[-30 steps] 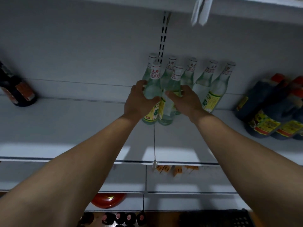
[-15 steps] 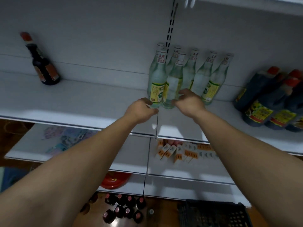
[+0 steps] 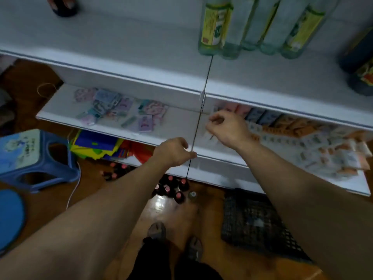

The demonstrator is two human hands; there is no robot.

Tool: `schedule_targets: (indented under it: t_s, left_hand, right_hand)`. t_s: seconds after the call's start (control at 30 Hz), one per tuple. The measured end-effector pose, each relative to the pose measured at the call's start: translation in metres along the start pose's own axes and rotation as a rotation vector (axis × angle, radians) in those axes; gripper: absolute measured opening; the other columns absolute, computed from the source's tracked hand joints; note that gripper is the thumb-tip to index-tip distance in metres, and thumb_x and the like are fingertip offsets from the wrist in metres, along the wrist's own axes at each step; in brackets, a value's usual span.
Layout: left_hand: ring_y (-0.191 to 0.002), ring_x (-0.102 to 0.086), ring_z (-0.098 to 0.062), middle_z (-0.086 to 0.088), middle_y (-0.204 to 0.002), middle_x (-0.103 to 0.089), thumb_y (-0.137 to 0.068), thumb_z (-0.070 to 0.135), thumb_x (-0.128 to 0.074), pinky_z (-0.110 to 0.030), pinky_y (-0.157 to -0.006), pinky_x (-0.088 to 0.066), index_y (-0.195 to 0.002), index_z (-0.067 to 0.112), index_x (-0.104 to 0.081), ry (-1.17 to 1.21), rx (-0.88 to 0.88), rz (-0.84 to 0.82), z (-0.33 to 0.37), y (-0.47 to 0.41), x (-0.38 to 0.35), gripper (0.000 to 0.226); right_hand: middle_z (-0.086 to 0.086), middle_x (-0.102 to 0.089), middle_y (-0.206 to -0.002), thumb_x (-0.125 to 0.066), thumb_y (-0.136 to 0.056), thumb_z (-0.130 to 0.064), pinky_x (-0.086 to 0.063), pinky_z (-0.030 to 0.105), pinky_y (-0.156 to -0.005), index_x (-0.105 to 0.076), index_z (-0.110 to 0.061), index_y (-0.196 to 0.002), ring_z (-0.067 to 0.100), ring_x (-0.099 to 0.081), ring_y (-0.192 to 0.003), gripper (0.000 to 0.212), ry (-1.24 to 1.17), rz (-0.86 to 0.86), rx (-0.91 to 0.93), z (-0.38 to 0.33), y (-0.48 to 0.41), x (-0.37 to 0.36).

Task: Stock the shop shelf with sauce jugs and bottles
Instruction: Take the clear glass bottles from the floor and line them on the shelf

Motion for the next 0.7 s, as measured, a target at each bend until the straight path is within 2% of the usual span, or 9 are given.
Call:
schedule_targets:
  t_s: [0.07,0.17,0.27,0.37,0.47,0.57,0.7]
  left_hand:
    - [-0.108,-0.059,-0.023,0.0,-0.118,-0.064,-0.077,0.062,-0.061,-0.034,-0.09,-0.048,-0.119,0.025,-0.058,-0.029,0.051,-0.068,-0.029,-0.01,-0.04,0.056]
    - [-0.101,-0.061,-0.023,-0.004,-0.111,-0.066,-0.078,0.056,-0.064,-0.036,-0.088,-0.051,-0.115,0.024,-0.058,-0.041,0.138,-0.161,-0.074,-0.03,-0.102,0.05]
    - [-0.109,-0.059,-0.026,-0.004,-0.119,-0.063,-0.081,0.05,-0.065,-0.036,-0.094,-0.048,-0.12,0.02,-0.058,-0.03,0.199,-0.254,-0.12,-0.055,-0.16,0.05]
    - [-0.115,-0.056,-0.026,-0.002,-0.125,-0.06,-0.082,0.049,-0.064,-0.036,-0.096,-0.047,-0.124,0.024,-0.055,-0.029,0.222,-0.262,-0.161,-0.082,-0.211,0.049]
    - [-0.117,-0.055,-0.025,-0.002,-0.132,-0.056,-0.081,0.052,-0.063,-0.039,-0.097,-0.047,-0.133,0.028,-0.048,-0.018,0.233,-0.28,-0.201,-0.11,-0.262,0.06]
    - [-0.123,-0.05,-0.027,-0.004,-0.14,-0.047,-0.083,0.048,-0.064,-0.041,-0.099,-0.045,-0.139,0.026,-0.043,-0.044,0.234,-0.255,-0.237,-0.14,-0.303,0.063]
    - [-0.126,-0.047,-0.03,-0.004,-0.145,-0.041,-0.084,0.04,-0.065,-0.04,-0.102,-0.042,-0.141,0.028,-0.042,-0.03,0.222,-0.244,-0.27,-0.183,-0.353,0.063]
  right_hand:
    - [-0.008,-0.063,-0.094,-0.067,-0.082,-0.034,-0.05,0.035,-0.091,-0.067,-0.023,-0.104,0.019,-0.061,-0.101,0.025,0.011,-0.061,-0.043,0.03,0.0,-0.033]
    - [-0.004,-0.066,-0.111,-0.066,-0.084,-0.034,-0.048,0.03,-0.091,-0.064,-0.022,-0.114,0.018,-0.059,-0.106,0.032,0.022,-0.157,-0.139,0.08,0.001,-0.086]
    - [-0.001,-0.065,-0.118,-0.065,-0.086,-0.029,-0.043,0.025,-0.086,-0.063,-0.021,-0.117,0.02,-0.059,-0.109,0.032,0.024,-0.196,-0.212,0.131,0.002,-0.145]
    - [-0.003,-0.064,-0.12,-0.062,-0.087,-0.028,-0.04,0.027,-0.085,-0.06,-0.023,-0.12,0.018,-0.057,-0.11,0.034,0.08,-0.283,-0.279,0.179,0.001,-0.207]
    - [0.002,-0.06,-0.123,-0.055,-0.09,-0.032,-0.043,0.032,-0.088,-0.059,-0.023,-0.123,0.021,-0.056,-0.109,0.034,0.128,-0.348,-0.35,0.228,0.001,-0.269]
    - [0.0,-0.06,-0.125,-0.058,-0.089,-0.04,-0.043,0.031,-0.086,-0.057,-0.029,-0.123,0.025,-0.057,-0.113,0.036,0.131,-0.339,-0.411,0.277,-0.001,-0.329]
    - [0.0,-0.058,-0.124,-0.055,-0.088,-0.04,-0.046,0.035,-0.089,-0.058,-0.03,-0.119,0.027,-0.057,-0.112,0.032,0.111,-0.292,-0.517,0.33,-0.005,-0.394]
Point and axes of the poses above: each hand's wrist, its own y-axis away from the middle knuckle, its own x-axis out of the back of the hand, z = x × y, the point moved 3 cm from there along -y, towards the middle knuckle
